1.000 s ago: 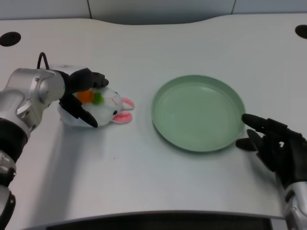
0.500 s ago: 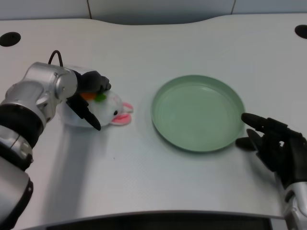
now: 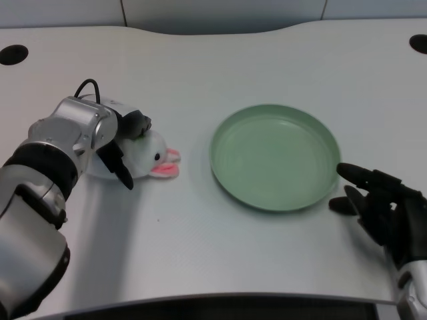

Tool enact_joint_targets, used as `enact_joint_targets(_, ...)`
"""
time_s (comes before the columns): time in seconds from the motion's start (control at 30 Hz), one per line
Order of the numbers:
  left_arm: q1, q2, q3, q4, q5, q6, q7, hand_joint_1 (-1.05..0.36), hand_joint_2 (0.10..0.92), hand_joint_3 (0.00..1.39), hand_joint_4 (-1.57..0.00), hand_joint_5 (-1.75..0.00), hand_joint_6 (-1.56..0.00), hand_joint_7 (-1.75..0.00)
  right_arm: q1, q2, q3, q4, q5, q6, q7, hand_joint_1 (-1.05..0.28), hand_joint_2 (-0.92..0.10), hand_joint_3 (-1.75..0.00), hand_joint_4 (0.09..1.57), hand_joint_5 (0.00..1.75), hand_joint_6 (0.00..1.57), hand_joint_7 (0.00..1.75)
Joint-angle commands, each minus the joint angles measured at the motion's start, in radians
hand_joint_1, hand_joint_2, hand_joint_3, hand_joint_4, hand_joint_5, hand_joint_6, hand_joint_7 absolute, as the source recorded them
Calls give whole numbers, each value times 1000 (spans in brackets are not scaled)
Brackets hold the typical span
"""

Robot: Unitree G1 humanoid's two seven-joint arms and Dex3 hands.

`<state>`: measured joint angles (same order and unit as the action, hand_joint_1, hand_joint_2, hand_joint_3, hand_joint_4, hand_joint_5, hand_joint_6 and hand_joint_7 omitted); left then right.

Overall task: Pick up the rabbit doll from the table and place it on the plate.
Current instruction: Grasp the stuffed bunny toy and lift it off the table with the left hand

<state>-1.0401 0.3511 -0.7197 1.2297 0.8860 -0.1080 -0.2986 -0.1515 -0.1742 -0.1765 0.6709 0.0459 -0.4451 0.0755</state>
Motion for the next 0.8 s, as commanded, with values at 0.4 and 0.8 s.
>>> enact_joint_targets(0.4,17,5,0,44,-18,-60,138,-682,773,0,-232,-485,-447,-33,17,2,-3,-22,8,-10,3,-408,-921,-201,800,763,987,10)
enact_joint_targets(0.8,14,4,30,60,-51,-118,132,-345,808,2,-537,-1444,-484,-1441,21,4,-3,-33,6,-11,3,-407,-921,-191,797,778,989,11)
